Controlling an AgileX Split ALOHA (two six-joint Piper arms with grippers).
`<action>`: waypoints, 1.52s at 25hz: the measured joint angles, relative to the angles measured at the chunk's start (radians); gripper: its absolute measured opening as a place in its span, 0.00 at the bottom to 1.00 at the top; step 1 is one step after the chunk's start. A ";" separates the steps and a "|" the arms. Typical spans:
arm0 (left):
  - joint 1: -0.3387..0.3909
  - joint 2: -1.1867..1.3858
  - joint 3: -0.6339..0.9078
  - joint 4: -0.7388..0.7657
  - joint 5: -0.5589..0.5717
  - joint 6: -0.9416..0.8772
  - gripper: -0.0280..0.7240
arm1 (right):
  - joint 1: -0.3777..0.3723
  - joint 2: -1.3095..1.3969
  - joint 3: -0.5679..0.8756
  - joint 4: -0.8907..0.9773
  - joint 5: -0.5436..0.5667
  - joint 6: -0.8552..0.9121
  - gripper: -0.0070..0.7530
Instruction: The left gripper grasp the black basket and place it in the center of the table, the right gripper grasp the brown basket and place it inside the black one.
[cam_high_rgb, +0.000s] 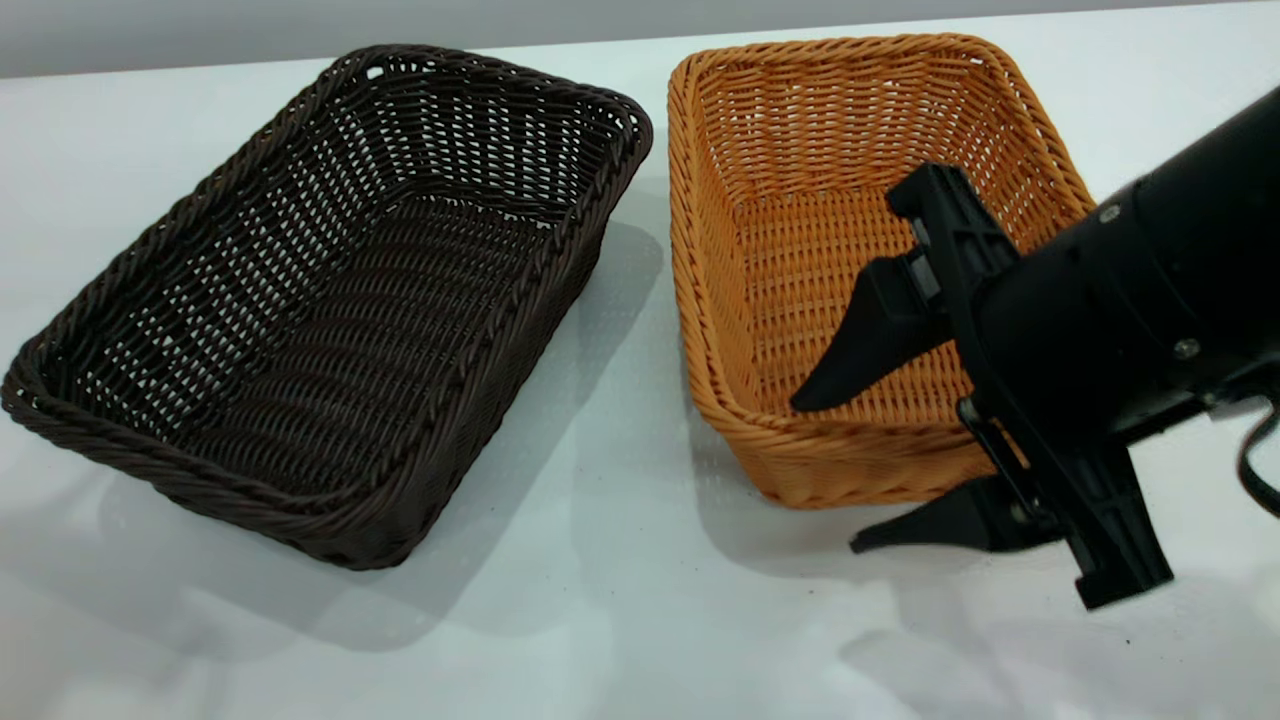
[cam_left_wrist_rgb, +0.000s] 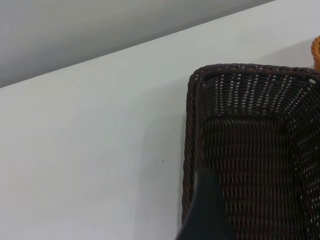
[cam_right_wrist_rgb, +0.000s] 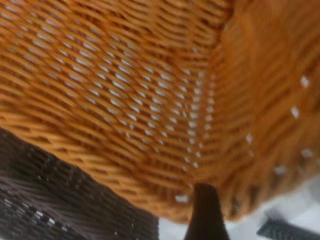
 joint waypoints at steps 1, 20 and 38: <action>0.000 0.000 0.000 0.000 0.000 0.000 0.67 | 0.000 0.007 -0.006 0.000 -0.003 -0.006 0.65; 0.000 0.000 0.000 0.000 0.004 0.000 0.67 | 0.000 0.076 -0.035 0.000 -0.163 -0.018 0.62; 0.000 0.000 0.000 -0.001 0.034 0.000 0.66 | 0.000 0.076 -0.035 0.001 -0.262 0.110 0.20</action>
